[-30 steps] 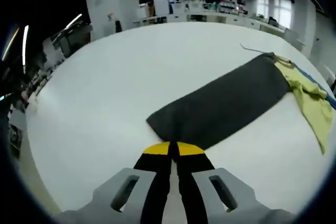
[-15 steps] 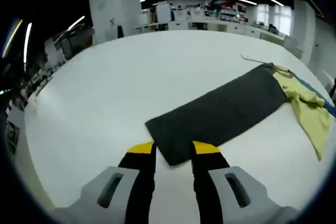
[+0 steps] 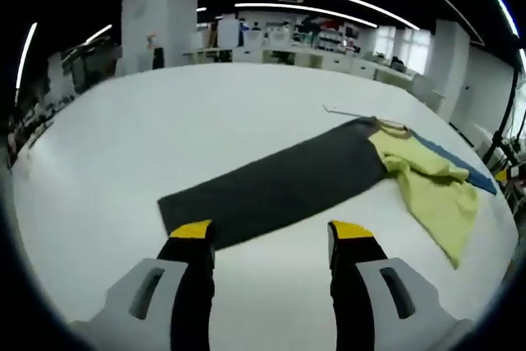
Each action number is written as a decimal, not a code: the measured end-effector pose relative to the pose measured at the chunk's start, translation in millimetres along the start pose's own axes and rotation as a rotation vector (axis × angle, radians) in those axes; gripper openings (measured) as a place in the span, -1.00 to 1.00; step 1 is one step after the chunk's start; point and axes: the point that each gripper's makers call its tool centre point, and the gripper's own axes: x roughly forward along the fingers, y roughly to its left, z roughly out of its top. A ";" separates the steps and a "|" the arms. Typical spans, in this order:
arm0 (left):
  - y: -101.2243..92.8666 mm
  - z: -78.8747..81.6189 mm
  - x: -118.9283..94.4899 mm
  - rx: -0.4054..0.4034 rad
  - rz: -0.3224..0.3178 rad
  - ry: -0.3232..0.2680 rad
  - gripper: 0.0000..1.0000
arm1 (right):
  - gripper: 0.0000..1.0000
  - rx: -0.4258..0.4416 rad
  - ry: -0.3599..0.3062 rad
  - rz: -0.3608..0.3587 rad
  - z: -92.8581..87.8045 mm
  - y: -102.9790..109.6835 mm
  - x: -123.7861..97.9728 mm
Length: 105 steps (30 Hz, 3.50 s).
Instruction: Fold the garment on the visible template until the final outline fits inside the template.
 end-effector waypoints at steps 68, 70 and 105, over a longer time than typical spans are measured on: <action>-236.8 -92.1 -6.5 0.258 -0.302 0.181 -0.75 | -0.99 -0.319 -0.096 0.106 -19.9 118.5 89.4; -235.9 -91.6 -6.0 0.236 -0.303 0.185 -0.98 | -1.00 -0.320 -0.095 0.106 -20.2 118.4 88.8; -155.0 5.2 -44.4 0.071 -0.387 -0.017 -1.00 | -1.00 -0.311 -0.142 0.216 -6.1 135.5 -5.1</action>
